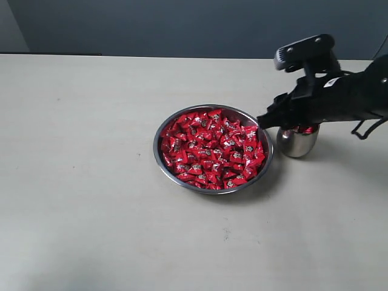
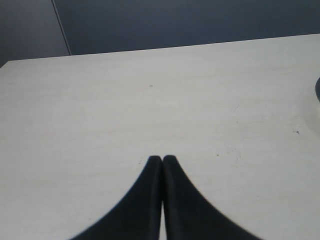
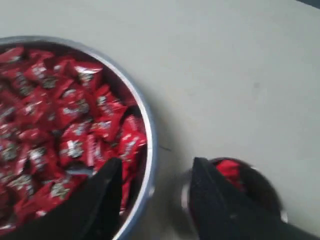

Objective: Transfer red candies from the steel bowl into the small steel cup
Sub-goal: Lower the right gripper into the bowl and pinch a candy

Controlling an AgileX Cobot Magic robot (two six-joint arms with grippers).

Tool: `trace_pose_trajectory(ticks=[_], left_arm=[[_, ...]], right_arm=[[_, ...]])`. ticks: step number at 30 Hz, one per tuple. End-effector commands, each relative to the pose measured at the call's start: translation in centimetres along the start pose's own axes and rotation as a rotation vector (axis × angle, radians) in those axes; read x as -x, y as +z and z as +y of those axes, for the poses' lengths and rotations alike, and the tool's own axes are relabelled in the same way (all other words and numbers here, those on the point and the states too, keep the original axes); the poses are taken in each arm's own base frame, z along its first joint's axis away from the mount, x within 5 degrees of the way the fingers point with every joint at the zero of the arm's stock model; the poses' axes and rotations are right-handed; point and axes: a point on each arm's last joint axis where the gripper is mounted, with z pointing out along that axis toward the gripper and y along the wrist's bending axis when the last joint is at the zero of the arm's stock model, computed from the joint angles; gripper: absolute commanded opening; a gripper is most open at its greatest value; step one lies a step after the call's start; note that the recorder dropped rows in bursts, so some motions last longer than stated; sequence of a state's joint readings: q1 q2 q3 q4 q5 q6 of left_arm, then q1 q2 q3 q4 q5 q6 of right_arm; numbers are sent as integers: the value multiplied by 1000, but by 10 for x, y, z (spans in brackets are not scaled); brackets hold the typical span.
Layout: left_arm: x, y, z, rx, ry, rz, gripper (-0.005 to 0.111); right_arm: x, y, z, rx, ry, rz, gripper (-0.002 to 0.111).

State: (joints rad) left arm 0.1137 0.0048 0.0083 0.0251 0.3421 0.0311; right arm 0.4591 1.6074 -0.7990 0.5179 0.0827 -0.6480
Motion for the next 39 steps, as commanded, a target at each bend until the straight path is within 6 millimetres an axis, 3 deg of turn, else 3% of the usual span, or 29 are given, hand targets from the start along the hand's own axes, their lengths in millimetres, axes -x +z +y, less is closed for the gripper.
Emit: trace_pose_trajectory(ticks=[1, 9, 19, 33, 36, 39], left_arm=[[3, -1, 0, -4, 1, -19, 0], [3, -1, 0, -4, 1, -19, 0], [3, -1, 0, -4, 1, -19, 0], [3, -1, 0, -4, 1, -19, 0], [3, -1, 0, -4, 1, -19, 0], [3, -1, 0, -4, 1, -19, 0]], right_arm=[[-1, 9, 30, 93, -136, 49, 44], [-4, 32, 47, 252, -136, 231, 44], [-3, 33, 67, 483, -133, 177, 44], [-16, 64, 69, 493, -92, 251, 43], [-18, 67, 69, 486, -79, 255, 36], [-17, 68, 69, 483, -66, 252, 12]])
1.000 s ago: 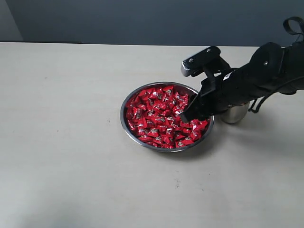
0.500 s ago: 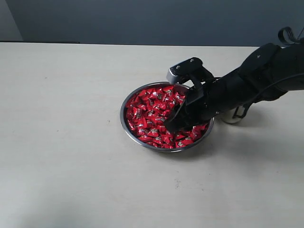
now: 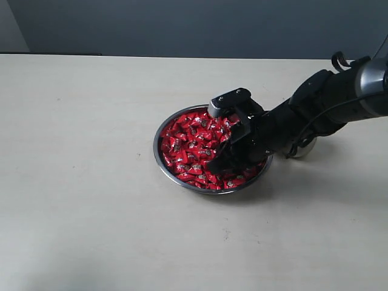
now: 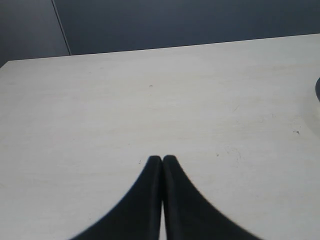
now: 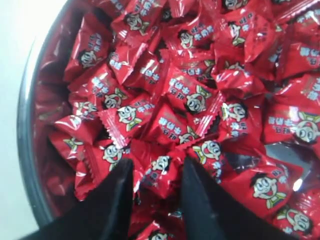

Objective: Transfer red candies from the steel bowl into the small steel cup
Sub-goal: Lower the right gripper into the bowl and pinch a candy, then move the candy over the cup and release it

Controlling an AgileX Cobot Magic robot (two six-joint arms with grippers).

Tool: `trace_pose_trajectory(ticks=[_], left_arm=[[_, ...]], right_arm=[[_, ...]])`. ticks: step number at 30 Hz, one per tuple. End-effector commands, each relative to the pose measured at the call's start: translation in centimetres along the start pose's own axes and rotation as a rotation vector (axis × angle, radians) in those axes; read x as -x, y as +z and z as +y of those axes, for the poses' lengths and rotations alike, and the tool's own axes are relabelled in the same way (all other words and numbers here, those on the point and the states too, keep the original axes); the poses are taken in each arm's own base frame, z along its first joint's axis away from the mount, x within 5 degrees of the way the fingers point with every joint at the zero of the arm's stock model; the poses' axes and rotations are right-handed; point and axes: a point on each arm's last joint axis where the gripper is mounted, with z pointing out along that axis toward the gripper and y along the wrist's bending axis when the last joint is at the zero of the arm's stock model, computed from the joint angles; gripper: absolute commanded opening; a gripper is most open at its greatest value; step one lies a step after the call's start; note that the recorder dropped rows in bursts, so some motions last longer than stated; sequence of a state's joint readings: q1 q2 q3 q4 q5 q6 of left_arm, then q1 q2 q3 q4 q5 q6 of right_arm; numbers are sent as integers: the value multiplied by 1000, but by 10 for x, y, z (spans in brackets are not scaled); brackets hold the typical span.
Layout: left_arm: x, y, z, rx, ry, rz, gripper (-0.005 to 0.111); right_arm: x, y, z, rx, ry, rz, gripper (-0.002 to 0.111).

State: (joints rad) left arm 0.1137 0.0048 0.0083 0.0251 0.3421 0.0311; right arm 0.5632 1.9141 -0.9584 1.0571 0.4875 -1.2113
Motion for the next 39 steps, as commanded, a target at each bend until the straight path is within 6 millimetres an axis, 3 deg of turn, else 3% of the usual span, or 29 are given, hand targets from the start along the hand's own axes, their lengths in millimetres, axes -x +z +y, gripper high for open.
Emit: trace_pose_trajectory(ticks=[1, 7, 10, 20, 23, 28, 31, 39], left_arm=[[3, -1, 0, -4, 1, -19, 0], [3, -1, 0, -4, 1, -19, 0], [3, -1, 0, -4, 1, -19, 0], [3, -1, 0, -4, 1, -19, 0], [3, -1, 0, -4, 1, -19, 0], [3, -1, 0, -4, 1, -19, 0], [3, -1, 0, -4, 1, -19, 0], [3, -1, 0, -4, 1, -19, 0]], right_arm=[[3, -1, -1, -5, 14, -17, 3], [5, -3, -2, -25, 11, -32, 0], [10, -14, 1, -33, -7, -62, 0], [28, -87, 19, -180, -68, -146, 0], [22, -105, 19, -270, -39, -163, 0], [-21, -126, -6, -437, 141, -259, 0], [-37, -131, -23, -492, 239, -290, 0], [-42, -111, -52, -582, 275, -306, 0]])
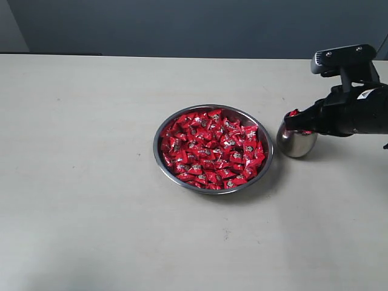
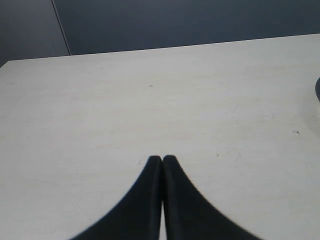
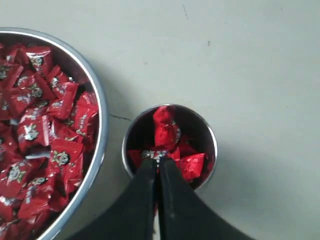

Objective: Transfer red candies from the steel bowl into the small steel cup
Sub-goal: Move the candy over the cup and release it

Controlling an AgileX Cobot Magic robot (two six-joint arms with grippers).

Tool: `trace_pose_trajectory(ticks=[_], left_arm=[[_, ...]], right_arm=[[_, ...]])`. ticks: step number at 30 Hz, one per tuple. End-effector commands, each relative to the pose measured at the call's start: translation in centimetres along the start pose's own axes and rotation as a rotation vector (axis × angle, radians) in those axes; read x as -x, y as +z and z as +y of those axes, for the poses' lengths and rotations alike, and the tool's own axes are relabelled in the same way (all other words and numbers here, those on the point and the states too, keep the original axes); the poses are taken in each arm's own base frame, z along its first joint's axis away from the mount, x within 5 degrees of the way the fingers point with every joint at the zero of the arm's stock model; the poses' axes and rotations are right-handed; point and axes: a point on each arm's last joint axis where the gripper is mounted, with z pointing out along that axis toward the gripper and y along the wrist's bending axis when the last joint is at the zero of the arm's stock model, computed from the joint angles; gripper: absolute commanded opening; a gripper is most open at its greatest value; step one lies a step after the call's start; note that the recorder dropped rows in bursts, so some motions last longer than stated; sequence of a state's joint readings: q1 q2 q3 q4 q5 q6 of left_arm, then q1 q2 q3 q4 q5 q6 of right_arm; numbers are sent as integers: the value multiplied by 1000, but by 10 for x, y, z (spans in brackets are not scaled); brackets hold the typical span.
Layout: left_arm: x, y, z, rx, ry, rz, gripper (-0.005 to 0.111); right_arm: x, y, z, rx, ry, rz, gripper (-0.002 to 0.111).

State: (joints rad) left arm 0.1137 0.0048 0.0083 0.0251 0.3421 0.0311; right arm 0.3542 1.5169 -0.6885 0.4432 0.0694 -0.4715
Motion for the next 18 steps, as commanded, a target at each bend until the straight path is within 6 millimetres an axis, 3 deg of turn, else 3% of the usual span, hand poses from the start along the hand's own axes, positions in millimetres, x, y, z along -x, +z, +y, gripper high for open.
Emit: trace_pose_trajectory(ticks=[1, 9, 18], left_arm=[[3, -1, 0, -4, 1, -19, 0], [3, -1, 0, -4, 1, -19, 0], [3, -1, 0, -4, 1, -19, 0]], right_arm=[[-1, 13, -5, -34, -12, -15, 0], [9, 32, -5, -28, -56, 8, 1], [8, 37, -5, -28, -97, 18, 1]])
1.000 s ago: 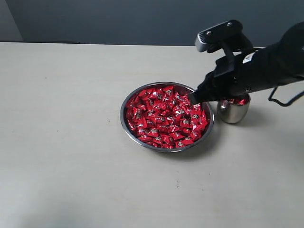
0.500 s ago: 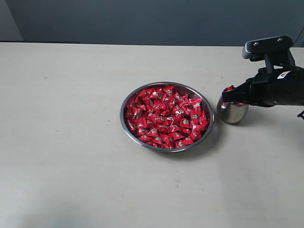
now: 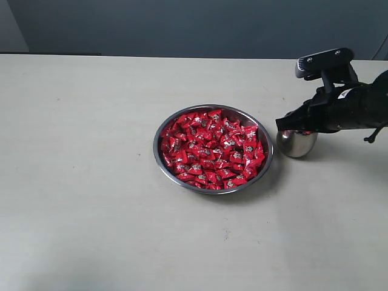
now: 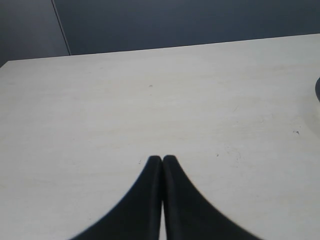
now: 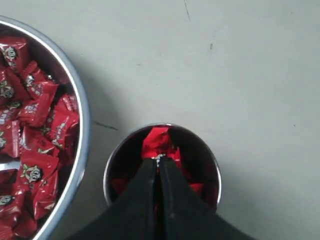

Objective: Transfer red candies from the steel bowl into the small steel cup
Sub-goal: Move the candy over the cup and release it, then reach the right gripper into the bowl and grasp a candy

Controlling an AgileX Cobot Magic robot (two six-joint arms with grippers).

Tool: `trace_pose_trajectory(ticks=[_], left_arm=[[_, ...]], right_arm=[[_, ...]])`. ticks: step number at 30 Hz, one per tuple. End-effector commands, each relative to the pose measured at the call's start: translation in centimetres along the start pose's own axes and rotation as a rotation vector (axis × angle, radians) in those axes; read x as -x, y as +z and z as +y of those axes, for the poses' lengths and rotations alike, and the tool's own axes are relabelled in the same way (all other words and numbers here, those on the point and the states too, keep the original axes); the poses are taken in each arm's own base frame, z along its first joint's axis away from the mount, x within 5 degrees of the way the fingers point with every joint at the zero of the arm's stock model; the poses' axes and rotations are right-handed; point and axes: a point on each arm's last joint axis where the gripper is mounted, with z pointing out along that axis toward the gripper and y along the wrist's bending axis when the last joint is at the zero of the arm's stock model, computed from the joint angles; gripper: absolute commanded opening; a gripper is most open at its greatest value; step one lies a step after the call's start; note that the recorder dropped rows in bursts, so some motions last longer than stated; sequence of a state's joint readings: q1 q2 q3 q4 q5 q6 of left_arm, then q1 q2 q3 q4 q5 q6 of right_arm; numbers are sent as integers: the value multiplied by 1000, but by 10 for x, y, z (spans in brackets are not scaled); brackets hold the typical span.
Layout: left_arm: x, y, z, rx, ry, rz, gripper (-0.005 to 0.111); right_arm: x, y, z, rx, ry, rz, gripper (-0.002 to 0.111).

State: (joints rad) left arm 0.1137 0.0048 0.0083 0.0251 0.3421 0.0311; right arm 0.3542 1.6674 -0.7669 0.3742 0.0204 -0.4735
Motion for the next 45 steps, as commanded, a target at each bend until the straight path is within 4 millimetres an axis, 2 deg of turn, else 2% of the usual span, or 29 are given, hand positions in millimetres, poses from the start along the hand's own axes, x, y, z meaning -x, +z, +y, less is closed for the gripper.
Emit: trace_pose_trajectory(ticks=[1, 4, 6, 12, 15, 17, 18, 19, 20, 23, 27, 36, 40, 45], left_arm=[[3, -1, 0, -4, 1, -19, 0], [3, -1, 0, -4, 1, -19, 0], [3, -1, 0, -4, 1, -19, 0], [3, -1, 0, -4, 1, -19, 0], [3, -1, 0, -4, 1, -19, 0], [3, -1, 0, -4, 1, -19, 0], [3, -1, 0, -4, 1, -19, 0], [3, -1, 0, -4, 1, -19, 0], [3, -1, 0, -4, 1, -19, 0], [3, -1, 0, -4, 1, -19, 0], [3, -1, 0, -4, 1, -19, 0], [3, -1, 0, -4, 1, -19, 0], [3, -1, 0, -4, 1, -19, 0], [3, -1, 0, -4, 1, -19, 0]], right_arm=[[3, 0, -2, -9, -28, -14, 1], [3, 0, -2, -9, -31, -13, 1], [3, 0, -2, -10, -33, -16, 6], [3, -1, -2, -6, -35, -10, 47], [11, -15, -2, -6, -29, -53, 47], [18, -30, 9, 26, -53, -80, 46], [20, -38, 23, 65, -89, -87, 46], [20, -39, 30, 81, -114, -85, 46], [19, -39, 46, 117, -191, -84, 46], [28, -29, 72, 198, -260, -18, 46], [40, 0, 82, 242, -325, 82, 46], [48, 41, 91, 278, -373, 163, 46], [49, 51, 94, 316, -389, 177, 46], [49, 55, 85, 374, -357, 170, 44]])
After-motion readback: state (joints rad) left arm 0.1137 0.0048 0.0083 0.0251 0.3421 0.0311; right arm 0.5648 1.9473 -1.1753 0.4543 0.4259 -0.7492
